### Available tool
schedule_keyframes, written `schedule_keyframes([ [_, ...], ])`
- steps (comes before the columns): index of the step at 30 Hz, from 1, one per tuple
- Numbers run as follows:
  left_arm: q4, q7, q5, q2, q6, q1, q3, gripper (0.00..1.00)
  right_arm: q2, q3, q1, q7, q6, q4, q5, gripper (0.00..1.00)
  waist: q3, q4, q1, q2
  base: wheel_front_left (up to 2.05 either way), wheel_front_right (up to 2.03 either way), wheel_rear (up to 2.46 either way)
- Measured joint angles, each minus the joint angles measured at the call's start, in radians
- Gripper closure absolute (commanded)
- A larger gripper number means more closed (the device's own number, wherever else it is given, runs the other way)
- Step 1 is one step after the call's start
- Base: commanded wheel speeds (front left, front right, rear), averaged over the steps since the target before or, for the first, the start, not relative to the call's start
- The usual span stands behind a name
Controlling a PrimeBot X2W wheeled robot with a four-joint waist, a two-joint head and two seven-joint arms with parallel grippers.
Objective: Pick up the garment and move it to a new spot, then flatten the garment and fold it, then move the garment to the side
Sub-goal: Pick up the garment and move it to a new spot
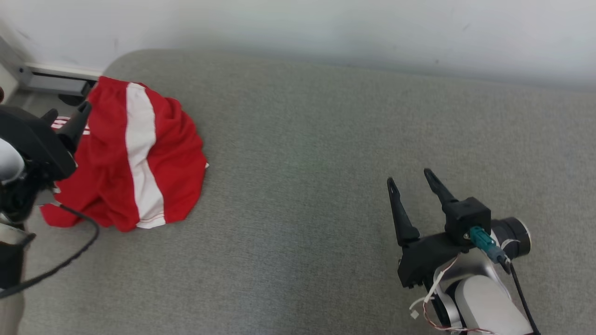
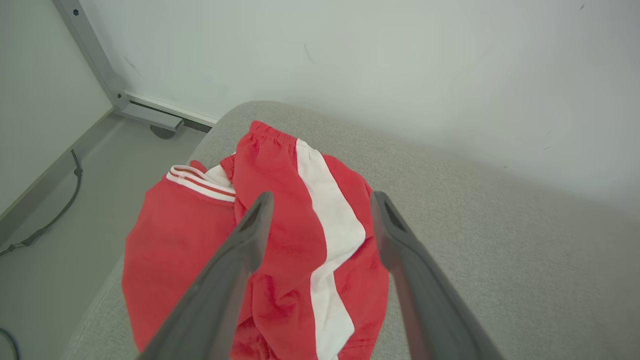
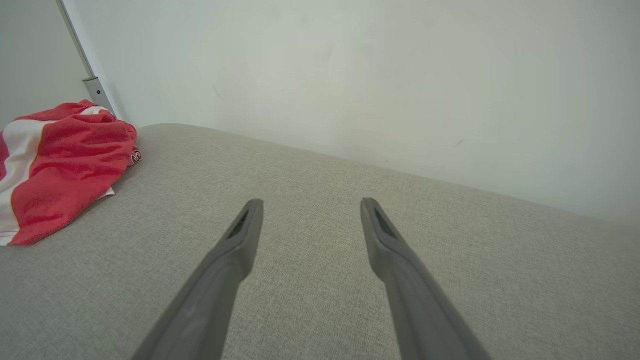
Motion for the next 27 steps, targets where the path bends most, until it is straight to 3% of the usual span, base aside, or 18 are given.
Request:
schedule_keyframes([
  [7, 0.079, 0.112, -0.039, 0.091, 0.0, -0.078, -0.121, 0.0, -0.004, 0.0, -0.061, 0.021, -0.003, -0.04, -0.04, 0.0, 0.095, -0.046, 0.0001, 0.0, 0.0, 0.0, 0.0],
  [18, 0.198, 0.196, -0.123, 0.086, 0.0, -0.111, -0.23, 0.0, -0.021, -0.03, -0.082, 0.042, -0.006, -0.051, -0.054, 0.0, 0.187, -0.096, 0.0001, 0.0001, 0.0, 0.0, 0.0],
  [19, 0.2, 0.195, -0.123, 0.091, 0.0, -0.112, -0.245, 1.0, -0.02, -0.03, -0.083, 0.047, -0.006, -0.052, -0.056, 0.0, 0.193, -0.097, 0.0002, 0.0001, 0.0, 0.0, 0.0],
  [22, 0.209, 0.177, -0.094, 0.129, 0.0, -0.121, -0.307, 1.0, -0.018, -0.026, -0.087, 0.048, -0.006, -0.05, -0.072, 0.0, 0.205, -0.099, 0.0001, 0.0001, 0.0, 0.0, 0.0],
  [27, 0.226, 0.137, -0.102, 0.135, 0.0, -0.158, -0.347, 1.0, -0.018, -0.028, -0.087, 0.055, -0.006, -0.044, -0.073, 0.0, 0.206, -0.093, 0.0, 0.0001, 0.0, 0.0, 0.0],
])
